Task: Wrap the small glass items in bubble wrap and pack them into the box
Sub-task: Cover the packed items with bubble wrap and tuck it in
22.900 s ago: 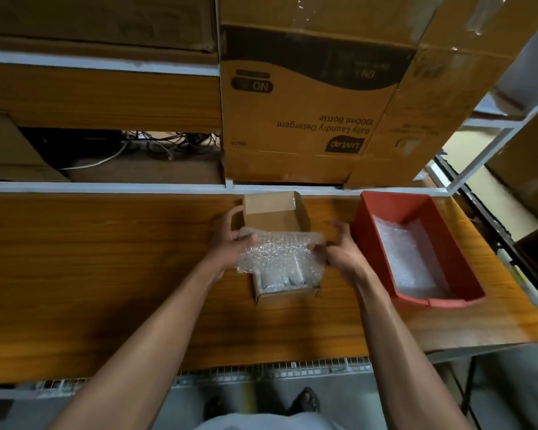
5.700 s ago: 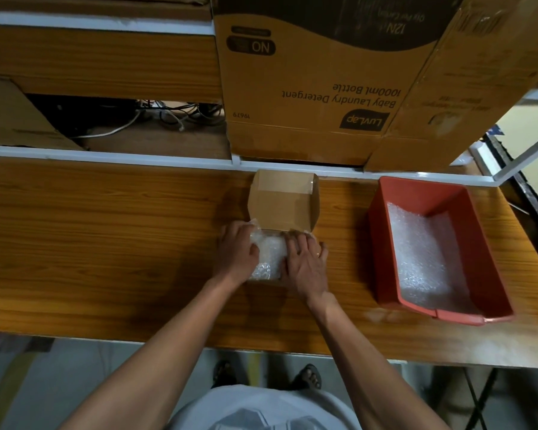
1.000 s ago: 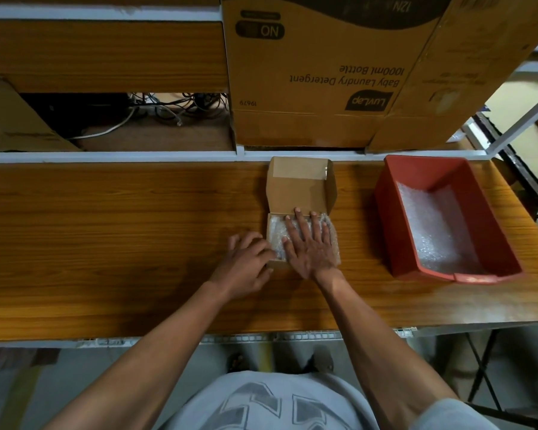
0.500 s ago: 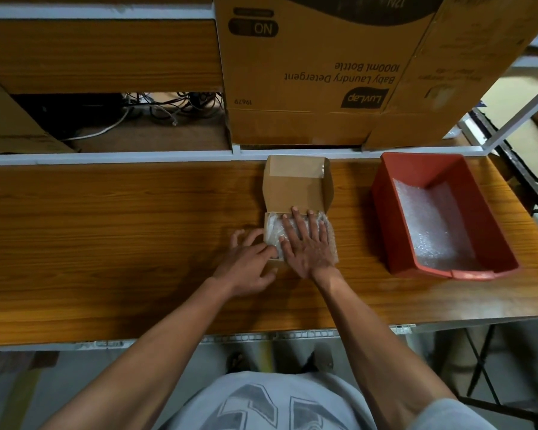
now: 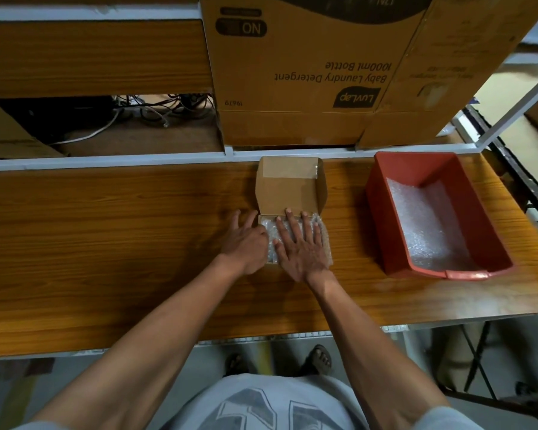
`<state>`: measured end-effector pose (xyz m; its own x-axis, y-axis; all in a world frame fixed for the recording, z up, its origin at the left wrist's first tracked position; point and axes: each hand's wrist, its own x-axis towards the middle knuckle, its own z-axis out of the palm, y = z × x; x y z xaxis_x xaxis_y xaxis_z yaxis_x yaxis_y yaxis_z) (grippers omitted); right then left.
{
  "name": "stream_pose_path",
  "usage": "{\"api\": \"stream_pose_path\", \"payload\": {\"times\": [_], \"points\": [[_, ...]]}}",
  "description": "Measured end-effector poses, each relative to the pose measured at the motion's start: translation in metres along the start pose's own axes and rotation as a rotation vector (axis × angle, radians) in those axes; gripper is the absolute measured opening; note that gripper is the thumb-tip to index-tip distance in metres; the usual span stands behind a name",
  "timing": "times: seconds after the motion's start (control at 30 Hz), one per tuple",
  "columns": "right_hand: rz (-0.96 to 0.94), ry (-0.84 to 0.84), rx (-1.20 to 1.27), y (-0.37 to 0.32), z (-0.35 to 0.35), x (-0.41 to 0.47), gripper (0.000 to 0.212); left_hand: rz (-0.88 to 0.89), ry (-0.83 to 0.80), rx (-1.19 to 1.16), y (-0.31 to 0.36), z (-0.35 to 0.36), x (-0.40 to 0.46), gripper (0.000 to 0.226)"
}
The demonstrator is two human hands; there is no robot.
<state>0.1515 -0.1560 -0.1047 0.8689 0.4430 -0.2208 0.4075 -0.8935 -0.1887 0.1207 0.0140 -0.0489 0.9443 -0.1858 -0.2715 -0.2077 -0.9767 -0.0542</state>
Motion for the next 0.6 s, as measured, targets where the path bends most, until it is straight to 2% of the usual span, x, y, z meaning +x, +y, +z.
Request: {"api": "stream_pose_path", "payload": {"times": [0.1, 0.33, 0.43, 0.5, 0.6], "points": [[-0.003, 0.004, 0.005, -0.001, -0.002, 0.0, 0.066, -0.018, 0.056, 0.006, -0.003, -0.005, 0.004, 0.043], [-0.008, -0.001, -0.009, -0.001, -0.003, -0.001, 0.067, -0.026, -0.069, 0.048, -0.002, 0.0, 0.015, 0.062], [-0.012, -0.003, -0.002, -0.001, -0.003, -0.002, 0.066, -0.027, -0.097, 0.044, 0.002, -0.009, 0.015, 0.061], [-0.017, -0.005, 0.005, -0.001, -0.004, -0.002, 0.067, -0.046, 0.0, -0.019, 0.007, -0.012, 0.01, 0.053], [-0.031, 0.056, 0.117, 0.001, -0.004, -0.002, 0.069, -0.045, 0.233, -0.201, 0.012, -0.002, 0.005, 0.048]]}}
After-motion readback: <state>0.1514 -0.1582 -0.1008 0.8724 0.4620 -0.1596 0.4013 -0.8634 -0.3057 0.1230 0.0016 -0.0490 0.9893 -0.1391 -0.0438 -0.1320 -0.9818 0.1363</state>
